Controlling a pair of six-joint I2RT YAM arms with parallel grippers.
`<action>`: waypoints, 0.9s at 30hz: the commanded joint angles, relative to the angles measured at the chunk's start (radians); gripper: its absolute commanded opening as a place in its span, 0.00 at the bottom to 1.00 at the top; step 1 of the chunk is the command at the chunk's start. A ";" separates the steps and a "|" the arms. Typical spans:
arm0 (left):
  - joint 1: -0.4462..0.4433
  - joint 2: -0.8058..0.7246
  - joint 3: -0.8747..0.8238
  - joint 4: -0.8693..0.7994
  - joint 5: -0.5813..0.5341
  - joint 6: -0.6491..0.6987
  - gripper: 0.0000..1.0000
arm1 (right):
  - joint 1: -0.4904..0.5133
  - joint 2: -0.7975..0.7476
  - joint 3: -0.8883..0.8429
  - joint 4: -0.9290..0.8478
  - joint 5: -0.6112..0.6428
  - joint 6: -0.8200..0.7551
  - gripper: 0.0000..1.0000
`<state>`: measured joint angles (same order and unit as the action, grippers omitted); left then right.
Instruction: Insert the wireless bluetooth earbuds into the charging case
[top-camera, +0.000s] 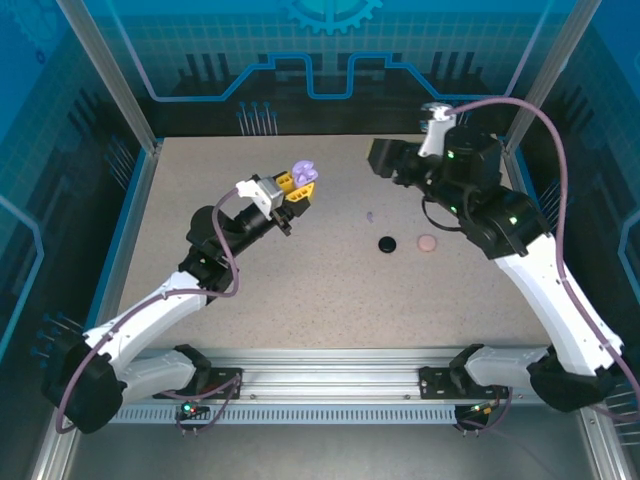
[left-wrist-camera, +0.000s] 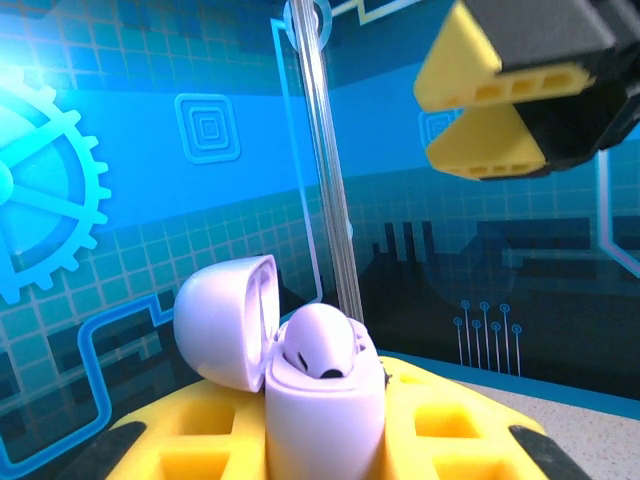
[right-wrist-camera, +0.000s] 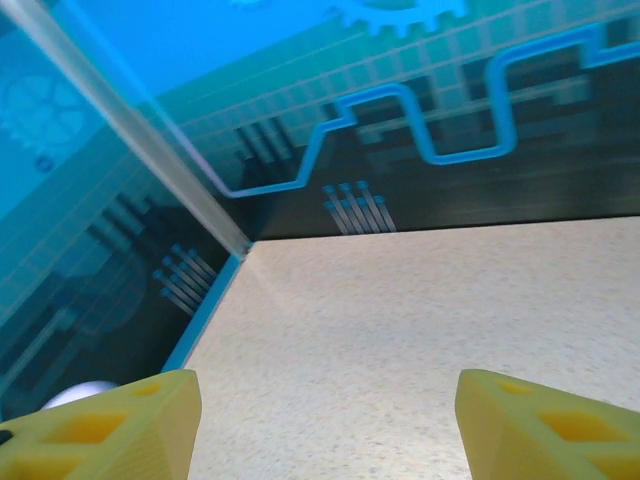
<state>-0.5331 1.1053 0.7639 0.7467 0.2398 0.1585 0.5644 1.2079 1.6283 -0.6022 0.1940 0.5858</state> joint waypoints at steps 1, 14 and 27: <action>-0.007 -0.041 0.003 0.055 0.012 -0.015 0.00 | -0.055 0.012 -0.077 -0.030 0.010 0.066 0.69; -0.006 -0.121 0.009 0.056 0.154 -0.139 0.00 | -0.150 0.338 -0.041 -0.098 -0.065 0.039 0.68; -0.005 -0.137 0.061 0.019 0.303 -0.218 0.00 | -0.187 0.667 0.175 -0.187 -0.071 -0.001 0.66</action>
<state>-0.5331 0.9821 0.7841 0.7544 0.4942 -0.0326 0.3901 1.8214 1.7481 -0.7303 0.1230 0.6056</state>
